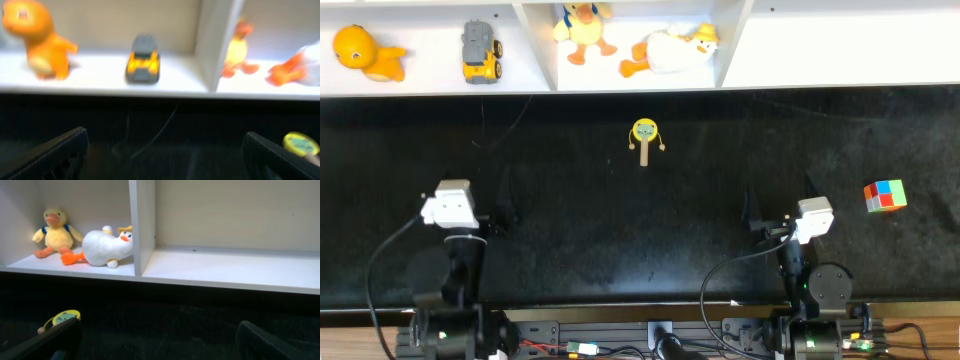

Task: Store Toys

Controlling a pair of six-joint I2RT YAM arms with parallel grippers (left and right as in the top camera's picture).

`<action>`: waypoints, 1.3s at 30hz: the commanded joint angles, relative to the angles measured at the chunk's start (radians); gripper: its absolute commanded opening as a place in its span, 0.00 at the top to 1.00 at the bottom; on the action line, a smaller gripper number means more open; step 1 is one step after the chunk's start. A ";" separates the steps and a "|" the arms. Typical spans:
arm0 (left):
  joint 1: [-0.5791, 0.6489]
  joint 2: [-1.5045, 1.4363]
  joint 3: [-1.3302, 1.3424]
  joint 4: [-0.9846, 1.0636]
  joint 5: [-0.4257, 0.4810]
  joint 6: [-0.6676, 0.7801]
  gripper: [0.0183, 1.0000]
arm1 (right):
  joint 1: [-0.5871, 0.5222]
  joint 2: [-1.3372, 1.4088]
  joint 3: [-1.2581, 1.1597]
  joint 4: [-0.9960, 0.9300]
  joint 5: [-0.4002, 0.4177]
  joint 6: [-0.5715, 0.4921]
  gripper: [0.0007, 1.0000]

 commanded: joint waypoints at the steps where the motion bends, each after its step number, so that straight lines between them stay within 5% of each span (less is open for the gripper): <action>1: -0.068 -0.137 -0.109 0.105 -0.002 -0.031 0.00 | -0.002 -0.007 -0.013 0.005 0.004 0.008 0.00; 12: -0.169 -0.303 -0.161 0.093 -0.237 -0.103 0.00 | -0.002 -0.007 -0.013 0.005 0.004 0.008 0.00; 22: -0.169 -0.317 -0.161 -0.124 -0.254 -0.095 0.00 | -0.002 -0.007 -0.013 0.005 0.004 0.008 0.01; 27: -0.169 -0.317 -0.161 -0.123 -0.235 0.055 0.00 | -0.002 -0.007 -0.013 0.005 0.004 0.008 0.00; 39: -0.169 -0.317 -0.161 -0.120 -0.235 0.056 0.00 | -0.002 -0.007 -0.013 0.005 0.004 0.008 0.00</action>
